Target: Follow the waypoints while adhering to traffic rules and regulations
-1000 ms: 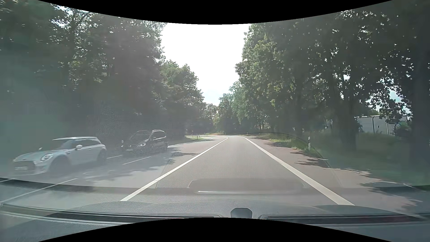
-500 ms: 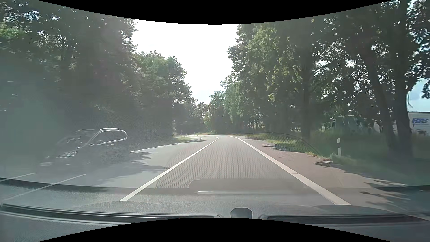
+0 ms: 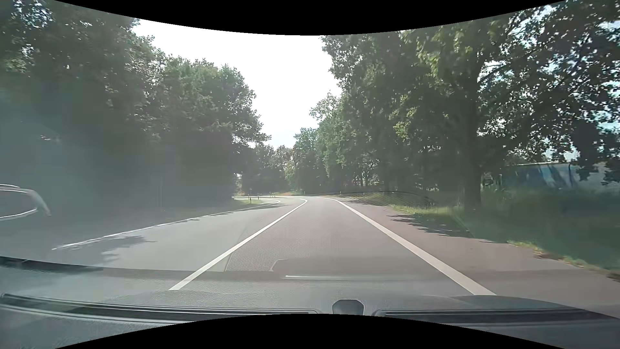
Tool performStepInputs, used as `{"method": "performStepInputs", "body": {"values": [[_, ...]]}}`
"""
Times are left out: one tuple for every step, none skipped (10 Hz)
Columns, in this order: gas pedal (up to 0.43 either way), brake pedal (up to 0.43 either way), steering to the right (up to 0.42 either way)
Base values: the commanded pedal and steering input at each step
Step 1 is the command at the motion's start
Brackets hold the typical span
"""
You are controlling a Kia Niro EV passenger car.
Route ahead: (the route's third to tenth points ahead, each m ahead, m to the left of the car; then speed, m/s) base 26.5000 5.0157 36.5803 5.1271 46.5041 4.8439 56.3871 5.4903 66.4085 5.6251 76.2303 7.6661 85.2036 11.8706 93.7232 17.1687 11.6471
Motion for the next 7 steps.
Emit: {"method": "performStepInputs", "body": {"values": [[0.311, 0.0, 0.001], [0.311, 0.0, 0.001], [0.311, 0.0, 0.001], [0.311, 0.0, 0.001], [0.311, 0.0, -0.001], [0.311, 0.0, -0.002], [0.299, 0.0, -0.003]]}}
